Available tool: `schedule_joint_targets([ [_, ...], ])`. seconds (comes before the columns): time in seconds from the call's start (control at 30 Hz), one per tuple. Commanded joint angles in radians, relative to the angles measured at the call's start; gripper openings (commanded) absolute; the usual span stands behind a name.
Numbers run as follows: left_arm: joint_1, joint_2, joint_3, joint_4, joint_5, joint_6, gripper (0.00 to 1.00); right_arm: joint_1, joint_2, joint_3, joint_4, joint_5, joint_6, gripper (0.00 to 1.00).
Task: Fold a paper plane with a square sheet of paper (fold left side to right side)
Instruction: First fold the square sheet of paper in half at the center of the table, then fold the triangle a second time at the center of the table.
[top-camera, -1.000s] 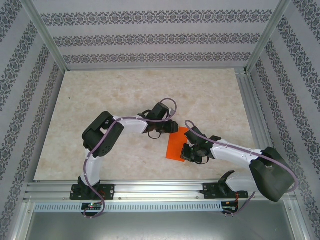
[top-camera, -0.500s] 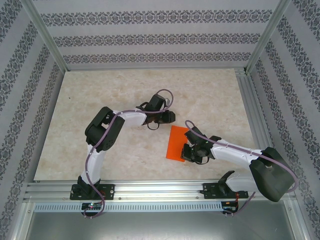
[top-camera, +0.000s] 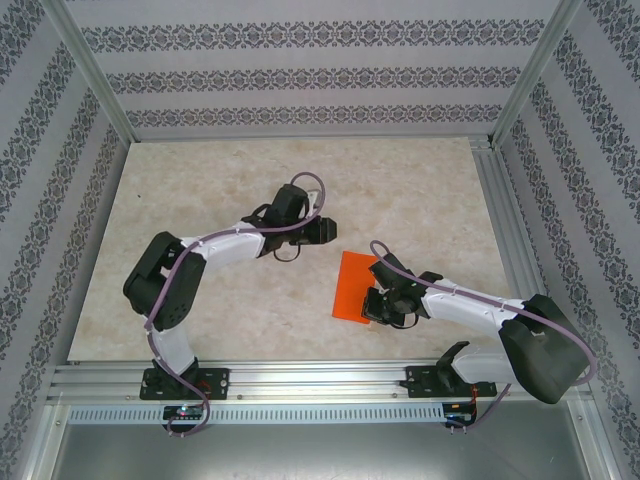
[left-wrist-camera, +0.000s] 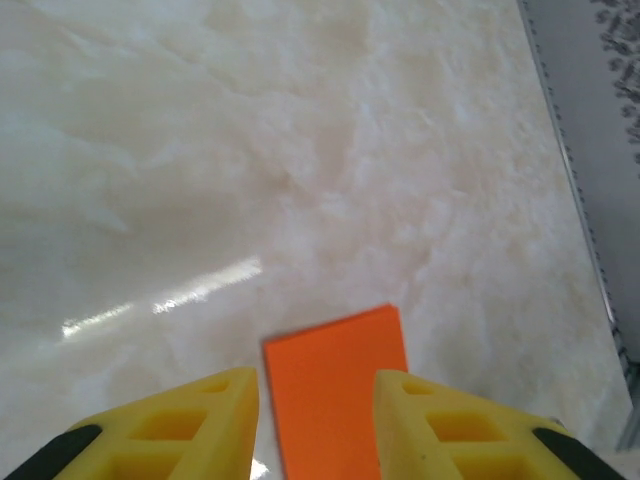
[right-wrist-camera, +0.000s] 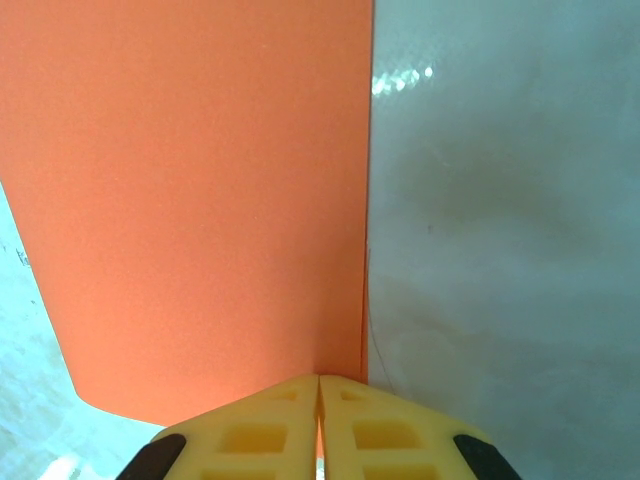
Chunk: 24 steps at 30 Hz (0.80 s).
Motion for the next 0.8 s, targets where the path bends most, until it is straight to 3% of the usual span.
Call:
schedule_joint_targets([
  [0.0,-0.070,-0.021,-0.079,0.039,0.064,-0.041,0.37,0.013,0.018,-0.004,-0.064,0.040,-0.022,0.10],
  [0.1,-0.126,-0.042,-0.128,0.056,0.051,-0.080,0.37,0.011,-0.005,-0.002,-0.033,0.027,-0.026,0.11],
  [0.23,-0.155,-0.110,-0.198,0.054,0.009,-0.102,0.37,-0.027,-0.111,0.018,-0.017,-0.009,-0.058,0.25],
  [0.47,-0.156,-0.251,-0.262,-0.046,-0.040,-0.077,0.45,-0.279,-0.311,-0.046,0.047,-0.164,-0.129,0.40],
  [0.57,-0.170,-0.263,-0.291,-0.028,-0.023,-0.105,0.45,-0.361,-0.292,-0.040,0.075,-0.217,-0.181,0.43],
  [0.77,-0.225,-0.248,-0.318,0.002,-0.030,-0.151,0.45,-0.393,-0.144,-0.004,0.092,-0.265,-0.203,0.47],
])
